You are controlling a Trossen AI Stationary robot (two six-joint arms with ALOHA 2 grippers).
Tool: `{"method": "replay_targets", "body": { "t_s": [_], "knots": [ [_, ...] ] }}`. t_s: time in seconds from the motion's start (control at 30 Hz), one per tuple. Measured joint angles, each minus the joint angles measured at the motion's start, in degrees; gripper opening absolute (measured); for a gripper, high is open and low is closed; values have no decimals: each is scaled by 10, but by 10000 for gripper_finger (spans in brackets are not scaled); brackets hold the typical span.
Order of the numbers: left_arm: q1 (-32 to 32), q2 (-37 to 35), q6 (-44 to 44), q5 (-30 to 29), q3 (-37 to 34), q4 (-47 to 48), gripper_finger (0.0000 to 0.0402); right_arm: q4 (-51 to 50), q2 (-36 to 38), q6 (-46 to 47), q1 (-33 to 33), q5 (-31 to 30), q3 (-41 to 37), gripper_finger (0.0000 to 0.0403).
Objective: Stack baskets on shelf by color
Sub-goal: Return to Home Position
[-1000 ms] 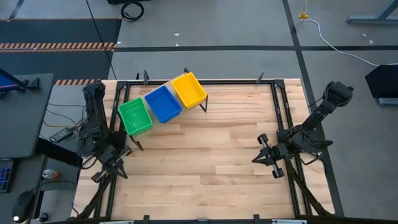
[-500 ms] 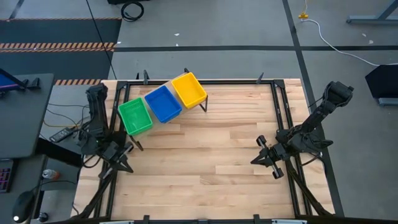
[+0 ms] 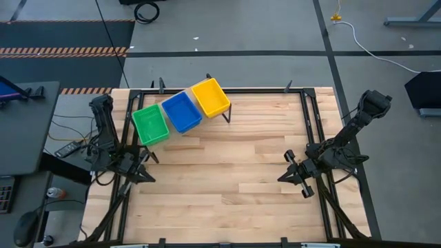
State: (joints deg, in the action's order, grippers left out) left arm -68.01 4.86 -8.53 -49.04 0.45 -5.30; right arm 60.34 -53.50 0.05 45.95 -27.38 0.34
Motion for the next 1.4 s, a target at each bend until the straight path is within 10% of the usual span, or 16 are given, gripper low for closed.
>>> {"method": "replay_targets", "body": {
  "t_s": [1.4],
  "knots": [
    [1, 0, 2, -3, -1, 5, 21, 3, 0, -2, 0, 0, 0, 16]
  ]
}}
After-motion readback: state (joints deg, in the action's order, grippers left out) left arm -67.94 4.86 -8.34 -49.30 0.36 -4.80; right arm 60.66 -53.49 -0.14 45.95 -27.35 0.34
